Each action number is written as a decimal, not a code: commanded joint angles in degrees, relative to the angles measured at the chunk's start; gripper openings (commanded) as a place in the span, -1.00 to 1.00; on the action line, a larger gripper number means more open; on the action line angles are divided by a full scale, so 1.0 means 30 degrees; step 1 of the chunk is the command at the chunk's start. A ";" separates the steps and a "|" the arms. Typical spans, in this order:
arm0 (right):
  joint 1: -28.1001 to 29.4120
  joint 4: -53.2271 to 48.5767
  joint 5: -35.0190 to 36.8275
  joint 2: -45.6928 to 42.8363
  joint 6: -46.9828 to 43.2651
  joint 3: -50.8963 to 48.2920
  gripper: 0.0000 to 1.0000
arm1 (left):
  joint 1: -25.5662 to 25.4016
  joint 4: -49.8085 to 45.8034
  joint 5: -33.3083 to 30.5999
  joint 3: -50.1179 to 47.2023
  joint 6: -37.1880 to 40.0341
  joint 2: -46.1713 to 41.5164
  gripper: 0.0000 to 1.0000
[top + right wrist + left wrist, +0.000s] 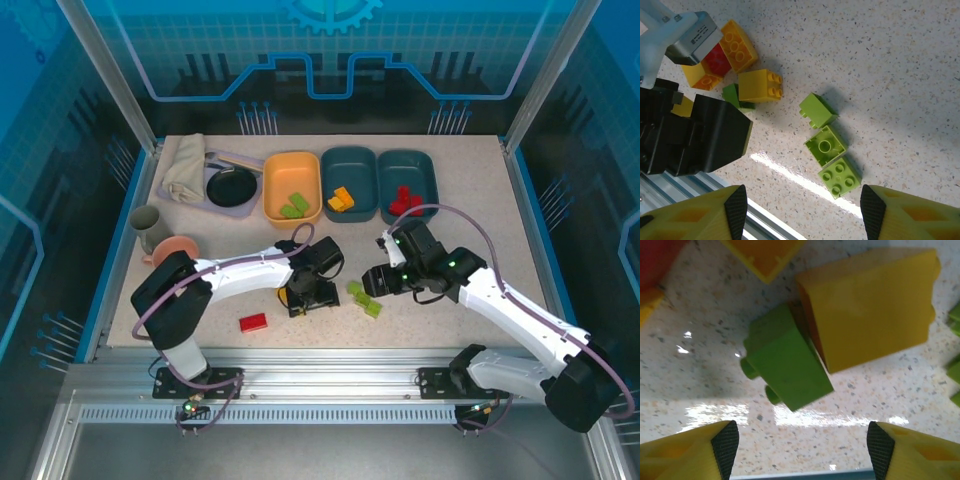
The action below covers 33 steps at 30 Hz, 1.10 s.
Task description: Sort the legos into containers by color
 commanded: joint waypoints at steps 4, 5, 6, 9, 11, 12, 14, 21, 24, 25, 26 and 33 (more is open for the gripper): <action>0.0242 0.0568 -0.0999 -0.0094 0.0233 0.0273 0.28 | -0.0028 -0.0216 -0.1802 0.0711 0.1144 0.0826 0.34; 0.0228 0.0684 -0.1269 -0.0123 0.0273 0.0203 0.27 | -0.0024 -0.0192 -0.1891 0.0784 0.1221 0.1055 0.28; 0.0207 0.0811 -0.1544 -0.0163 0.0299 0.0161 0.27 | -0.0026 -0.0182 -0.1993 0.0830 0.1266 0.1154 0.23; 0.0206 0.1123 -0.2169 -0.0423 0.0452 0.0141 0.27 | -0.0024 -0.0003 -0.2467 0.0810 0.1381 0.1421 0.09; 0.0185 0.1128 -0.2298 -0.0471 0.0497 0.0226 0.27 | -0.0009 0.0275 -0.2686 0.0772 0.1560 0.1500 0.04; 0.0184 0.1096 -0.2328 -0.0477 0.0499 0.0245 0.28 | -0.0021 0.0264 -0.2799 0.0831 0.1667 0.1533 0.02; 0.0112 0.1070 -0.2352 -0.0399 0.0504 0.0272 0.27 | -0.0039 0.0236 -0.2972 0.1023 0.1875 0.1785 -0.06; 0.0007 0.0984 -0.2475 -0.0237 0.0478 0.0355 0.27 | -0.0013 0.0146 -0.3390 0.1401 0.2507 0.2306 -0.34; -0.0025 0.0865 -0.2487 -0.0310 0.0411 0.0389 0.27 | 0.0002 -0.0115 -0.3707 0.1449 0.2558 0.2004 -0.55; -0.0040 0.0796 -0.2495 -0.0356 0.0394 0.0430 0.27 | 0.0003 -0.0258 -0.3786 0.1453 0.2571 0.1789 -0.56; -0.0128 0.0764 -0.2527 -0.0433 0.0337 0.0477 0.27 | 0.0004 -0.0458 -0.3876 0.1441 0.2538 0.1552 -0.57; -0.0939 -0.0026 -0.2973 -0.0763 0.0411 0.2172 0.26 | 0.0084 -0.3177 -0.4019 0.2265 0.2451 -0.0914 -0.58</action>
